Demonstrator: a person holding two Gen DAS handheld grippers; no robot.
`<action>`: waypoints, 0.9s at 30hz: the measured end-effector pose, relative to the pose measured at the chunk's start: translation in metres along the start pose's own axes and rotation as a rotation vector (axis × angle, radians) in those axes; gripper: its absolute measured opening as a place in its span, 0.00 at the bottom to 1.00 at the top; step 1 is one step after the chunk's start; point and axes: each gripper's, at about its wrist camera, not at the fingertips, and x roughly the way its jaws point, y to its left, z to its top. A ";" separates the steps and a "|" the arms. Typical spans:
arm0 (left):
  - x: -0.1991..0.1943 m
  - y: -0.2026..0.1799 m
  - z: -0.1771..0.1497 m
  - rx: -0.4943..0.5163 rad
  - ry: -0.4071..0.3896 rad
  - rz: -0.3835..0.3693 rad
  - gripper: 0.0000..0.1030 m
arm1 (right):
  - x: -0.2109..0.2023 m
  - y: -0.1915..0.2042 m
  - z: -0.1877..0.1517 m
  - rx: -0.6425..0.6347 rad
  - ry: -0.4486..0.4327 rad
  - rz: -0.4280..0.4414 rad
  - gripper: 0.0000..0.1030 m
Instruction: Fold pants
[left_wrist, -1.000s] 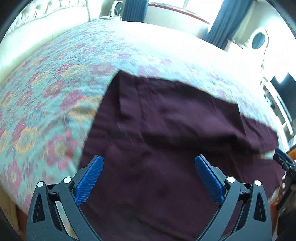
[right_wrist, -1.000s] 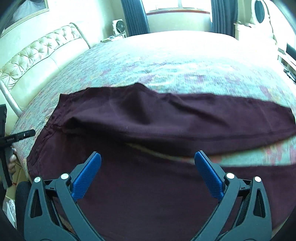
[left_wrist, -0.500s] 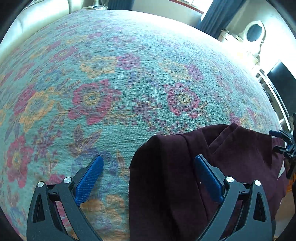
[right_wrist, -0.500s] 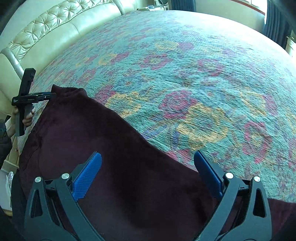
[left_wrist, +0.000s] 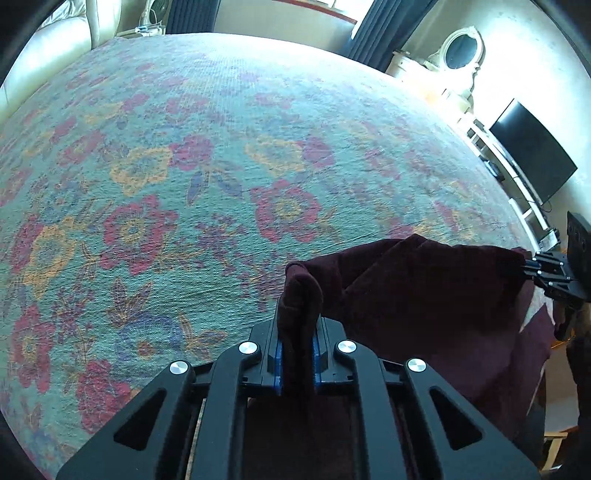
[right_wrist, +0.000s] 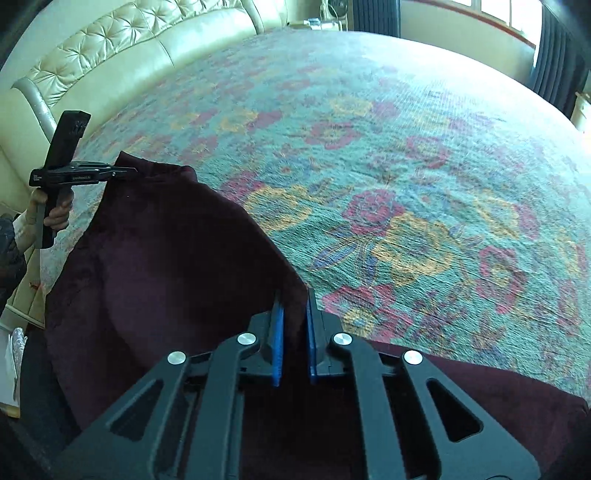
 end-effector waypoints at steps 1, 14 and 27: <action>-0.011 -0.003 -0.001 0.004 -0.021 -0.018 0.09 | -0.017 0.010 -0.009 -0.020 -0.030 -0.020 0.09; -0.117 -0.032 -0.132 -0.027 -0.121 -0.113 0.09 | -0.052 0.115 -0.150 -0.111 -0.089 -0.178 0.09; -0.104 -0.012 -0.236 -0.272 0.006 -0.040 0.40 | -0.056 0.127 -0.203 0.004 -0.067 -0.190 0.56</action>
